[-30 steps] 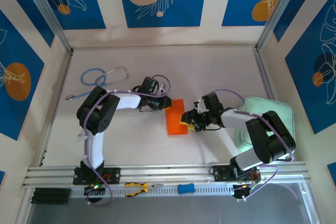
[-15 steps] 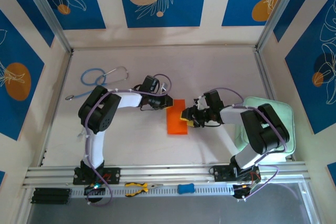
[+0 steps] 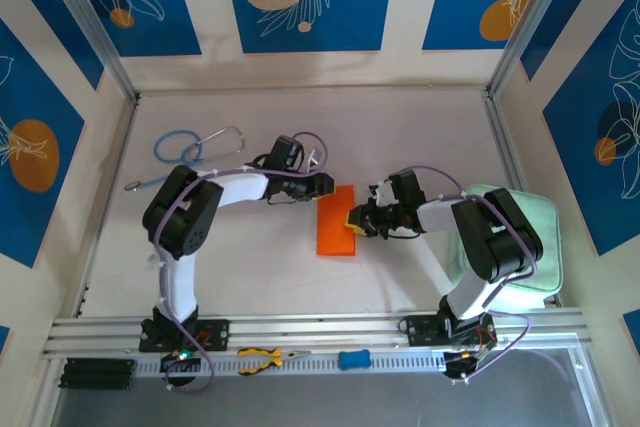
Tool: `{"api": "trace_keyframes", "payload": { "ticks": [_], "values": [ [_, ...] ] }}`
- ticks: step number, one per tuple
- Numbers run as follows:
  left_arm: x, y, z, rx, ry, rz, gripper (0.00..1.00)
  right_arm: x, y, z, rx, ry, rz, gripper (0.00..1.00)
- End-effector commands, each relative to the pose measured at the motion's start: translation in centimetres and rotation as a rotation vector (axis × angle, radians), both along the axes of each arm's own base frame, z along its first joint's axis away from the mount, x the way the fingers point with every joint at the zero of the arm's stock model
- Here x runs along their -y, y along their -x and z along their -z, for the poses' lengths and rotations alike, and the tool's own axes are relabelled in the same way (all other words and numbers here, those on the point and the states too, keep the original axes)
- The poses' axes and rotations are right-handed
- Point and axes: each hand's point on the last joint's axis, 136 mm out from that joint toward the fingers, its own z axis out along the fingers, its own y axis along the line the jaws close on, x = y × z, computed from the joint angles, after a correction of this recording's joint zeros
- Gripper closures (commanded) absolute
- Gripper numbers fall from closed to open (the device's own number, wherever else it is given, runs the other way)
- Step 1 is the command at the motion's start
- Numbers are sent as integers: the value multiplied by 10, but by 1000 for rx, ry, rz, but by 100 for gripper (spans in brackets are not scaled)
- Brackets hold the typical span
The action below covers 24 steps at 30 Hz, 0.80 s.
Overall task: Fold a paper plane with a square sheet of paper (pick it up from the middle)
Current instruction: Fold the triangle a second time at the center of the table.
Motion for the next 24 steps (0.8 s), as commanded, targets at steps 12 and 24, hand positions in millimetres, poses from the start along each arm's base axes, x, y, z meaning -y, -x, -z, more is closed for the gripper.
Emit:
{"api": "trace_keyframes", "payload": {
  "ticks": [12, 24],
  "values": [
    [-11, 104, -70, 503, -6, 207, 55, -2, -9, -7, 8, 10, -20, 89],
    [-8, 170, -17, 701, -433, 428, 39, -4, -8, -14, 8, -7, -22, 86]
  ]
}}
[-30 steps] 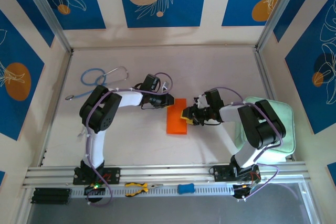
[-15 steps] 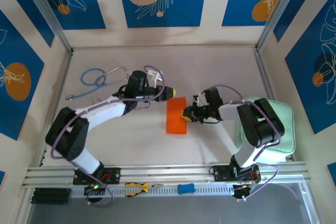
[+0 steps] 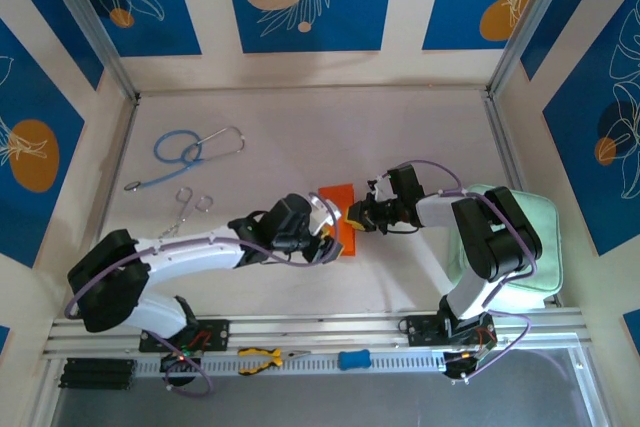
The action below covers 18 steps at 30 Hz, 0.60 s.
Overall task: Fold a paper plane with a square sheet of paper (pick it up from the middle)
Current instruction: Fold the triangle a second time at the center of the table.
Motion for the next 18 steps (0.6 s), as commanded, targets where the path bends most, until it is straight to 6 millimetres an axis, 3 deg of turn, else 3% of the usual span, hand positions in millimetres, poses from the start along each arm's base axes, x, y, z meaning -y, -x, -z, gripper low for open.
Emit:
{"api": "trace_keyframes", "payload": {
  "ticks": [1, 7, 18],
  "values": [
    [-6, 1, 14, 136, -164, 15, 37, -1, 1, -8, 0, -19, -13, 86],
    [8, 13, 30, 230, -278, 60, 29, 1, 1, -5, -10, 1, -4, 89],
    [12, 5, 46, 371, -428, 57, 23, 1, 1, -6, -17, 7, -2, 92]
  ]
}}
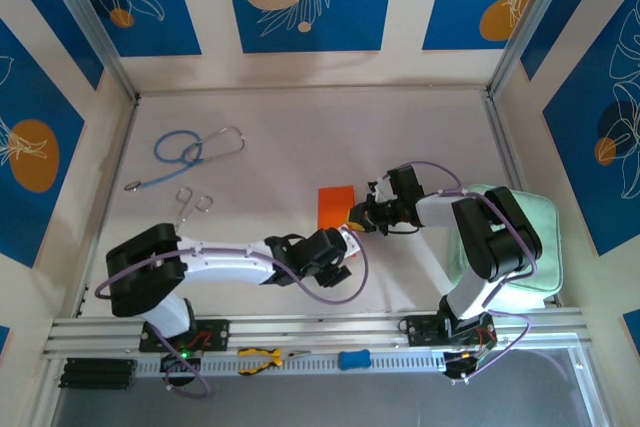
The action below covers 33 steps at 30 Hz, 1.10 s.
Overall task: Fold a paper plane with a square sheet of paper (pick it up from the middle)
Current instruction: Fold the triangle a second time at the center of the table.
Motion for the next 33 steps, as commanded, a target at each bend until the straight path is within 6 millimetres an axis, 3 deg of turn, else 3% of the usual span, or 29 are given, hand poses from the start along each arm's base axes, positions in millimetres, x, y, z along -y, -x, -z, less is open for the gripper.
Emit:
{"api": "trace_keyframes", "payload": {
  "ticks": [1, 11, 21, 33],
  "values": [
    [2, -8, -2, 94, -65, -2, 22, -1, -3, -9, 10, -6, -3, 92],
    [14, -25, -6, 211, -92, -59, 26, 0, -3, -8, 3, 0, 2, 92],
    [15, -25, -6, 228, -98, -54, 43, 1, -3, -9, 5, 3, 3, 92],
    [17, -21, -8, 214, -70, -42, 76, 3, -3, -11, 11, 14, 8, 88]
  ]
}}
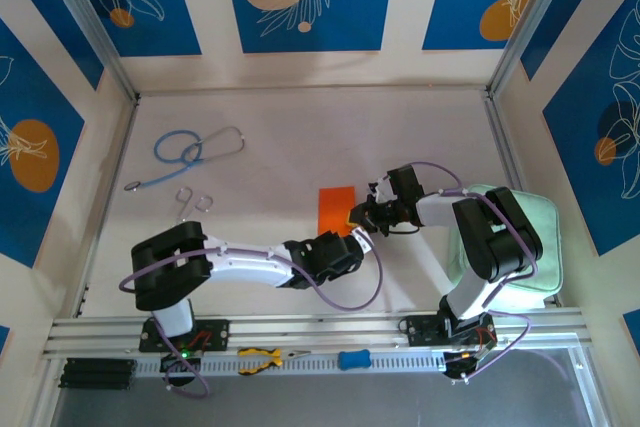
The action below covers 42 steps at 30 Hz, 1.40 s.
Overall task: Fold a paper plane with a square sheet of paper (pick it up from the middle)
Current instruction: Fold the triangle a second time at the center of the table.
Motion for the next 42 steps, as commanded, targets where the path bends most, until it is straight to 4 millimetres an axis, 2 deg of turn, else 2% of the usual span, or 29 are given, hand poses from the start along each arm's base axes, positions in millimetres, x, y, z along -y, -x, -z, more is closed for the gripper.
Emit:
{"api": "trace_keyframes", "payload": {
  "ticks": [1, 7, 10, 14, 19, 24, 33, 42],
  "values": [
    [4, 3, -7, 3, 33, 5, 79, 1, -5, -13, 36, -1, 1, 87],
    [5, 3, -15, -40, 104, -19, 96, 13, -5, -15, 49, 61, 34, 80],
    [8, 4, -13, -125, 159, -31, 100, 25, -4, -20, 69, 108, 69, 73],
    [11, 1, -14, -270, 267, -78, 100, 43, -3, -30, 116, 161, 125, 66],
    [15, -6, -16, -412, 373, -117, 100, 60, -1, -41, 138, 176, 178, 65],
    [18, -13, -17, -512, 460, -157, 100, 61, 9, -41, 119, 165, 173, 69],
    [22, -20, -17, -610, 577, -214, 100, 55, 34, -28, 80, 135, 153, 87],
    [14, -20, -7, -604, 532, -244, 100, 25, 47, -13, 73, 120, 105, 97]
  ]
}}
